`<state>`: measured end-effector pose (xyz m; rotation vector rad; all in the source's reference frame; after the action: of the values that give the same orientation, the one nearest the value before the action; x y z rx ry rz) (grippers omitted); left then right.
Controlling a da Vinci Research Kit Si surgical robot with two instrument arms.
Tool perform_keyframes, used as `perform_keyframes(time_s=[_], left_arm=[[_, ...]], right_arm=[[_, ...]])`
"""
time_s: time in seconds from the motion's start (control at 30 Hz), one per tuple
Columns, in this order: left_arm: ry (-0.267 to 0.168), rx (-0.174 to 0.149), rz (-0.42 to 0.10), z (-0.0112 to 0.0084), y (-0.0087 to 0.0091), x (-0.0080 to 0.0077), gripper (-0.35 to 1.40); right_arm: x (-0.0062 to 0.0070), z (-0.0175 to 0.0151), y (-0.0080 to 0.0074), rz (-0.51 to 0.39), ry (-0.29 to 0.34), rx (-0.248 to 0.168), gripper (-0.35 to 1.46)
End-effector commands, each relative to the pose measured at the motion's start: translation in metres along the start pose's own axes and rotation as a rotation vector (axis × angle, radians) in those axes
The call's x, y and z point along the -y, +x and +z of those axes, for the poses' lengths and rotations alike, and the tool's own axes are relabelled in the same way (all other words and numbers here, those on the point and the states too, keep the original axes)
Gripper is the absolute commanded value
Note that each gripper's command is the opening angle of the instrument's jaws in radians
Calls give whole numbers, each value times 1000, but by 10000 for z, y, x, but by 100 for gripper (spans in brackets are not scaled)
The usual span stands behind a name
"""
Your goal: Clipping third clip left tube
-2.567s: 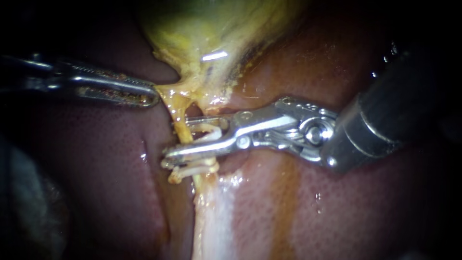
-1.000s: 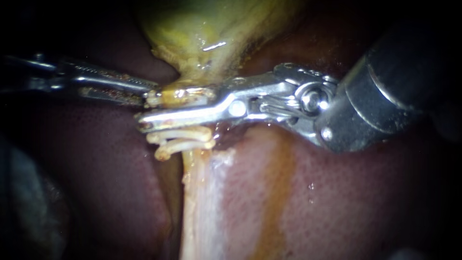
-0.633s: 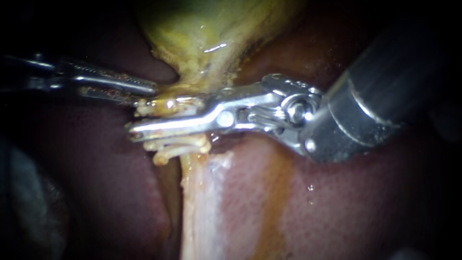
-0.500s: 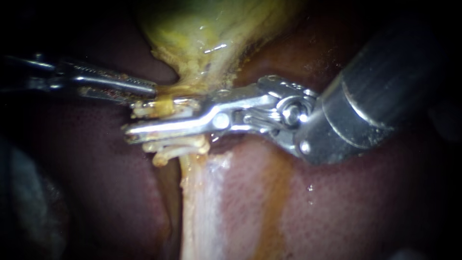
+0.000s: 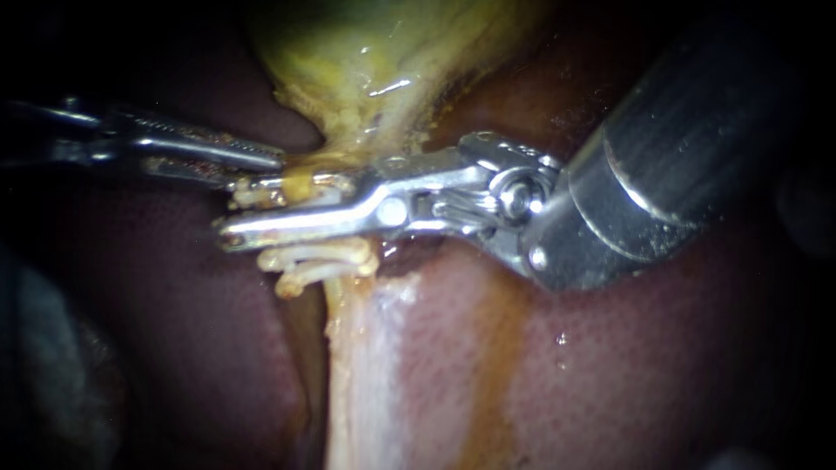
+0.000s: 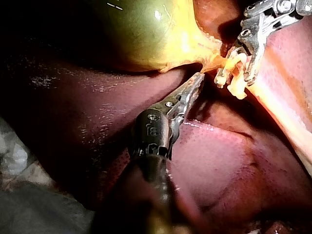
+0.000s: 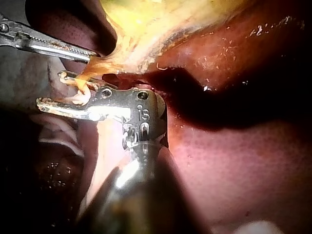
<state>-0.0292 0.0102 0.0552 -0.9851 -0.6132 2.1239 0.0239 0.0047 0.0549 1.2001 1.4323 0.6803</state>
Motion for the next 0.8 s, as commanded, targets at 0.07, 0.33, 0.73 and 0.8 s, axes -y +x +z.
perform_keyframes(time_s=[0.07,0.33,0.73,0.8], left_arm=[[0,0,0,0,0,0,-35],[0,0,0,0,0,0,-35],[0,0,0,0,0,0,-35],[0,0,0,-1,0,0,-35]], right_arm=[[1,-2,1,7,0,1,23],[-4,-6,3,55,-25,-18,2],[-14,-26,5,196,-81,-53,-35],[-12,-27,5,203,-87,-58,-35]])
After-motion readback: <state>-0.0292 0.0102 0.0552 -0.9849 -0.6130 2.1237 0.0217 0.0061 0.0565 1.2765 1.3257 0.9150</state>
